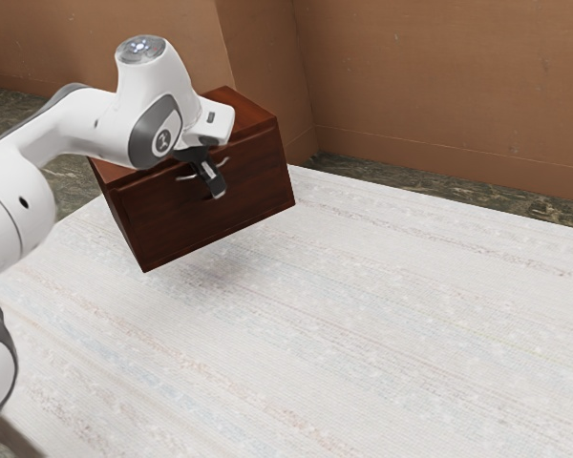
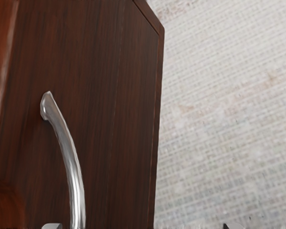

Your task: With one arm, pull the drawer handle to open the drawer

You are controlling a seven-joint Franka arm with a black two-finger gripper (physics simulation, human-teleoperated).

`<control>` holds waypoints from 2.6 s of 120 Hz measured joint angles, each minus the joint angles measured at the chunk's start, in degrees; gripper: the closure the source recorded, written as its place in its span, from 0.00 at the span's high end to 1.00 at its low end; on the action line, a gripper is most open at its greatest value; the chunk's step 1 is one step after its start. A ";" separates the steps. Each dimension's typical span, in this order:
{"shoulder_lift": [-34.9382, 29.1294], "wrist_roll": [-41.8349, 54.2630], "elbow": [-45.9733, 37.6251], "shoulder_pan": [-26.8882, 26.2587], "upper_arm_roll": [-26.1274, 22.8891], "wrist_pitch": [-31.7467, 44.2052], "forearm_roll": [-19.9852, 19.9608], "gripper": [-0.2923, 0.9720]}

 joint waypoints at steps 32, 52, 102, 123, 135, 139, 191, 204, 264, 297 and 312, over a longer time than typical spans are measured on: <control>-3.30 -1.01 -4.56 -0.04 -0.10 0.02 -1.25 0.47; -5.40 -1.90 -7.95 -0.50 -0.14 0.69 -1.25 0.50; -10.25 -4.57 -14.22 -1.53 -0.40 2.47 -1.50 0.40; -11.74 -5.60 -16.53 -2.00 -0.52 3.16 -1.62 0.43; -12.71 -6.16 -17.65 -2.20 -0.63 3.40 -1.71 0.39; -13.02 -6.36 -18.12 -2.30 -0.67 3.52 -1.72 0.39; -16.08 -9.51 -22.85 -3.24 -0.96 5.46 -1.73 0.46; -16.29 -10.47 -23.51 -3.57 -0.91 5.76 -1.69 0.51; -19.84 -15.31 -27.59 -5.43 -0.95 6.49 -1.83 0.40; -20.53 -17.91 -29.20 -5.91 -0.90 7.94 -1.70 0.47; -21.28 -18.95 -30.24 -6.36 -0.81 8.53 -1.86 0.48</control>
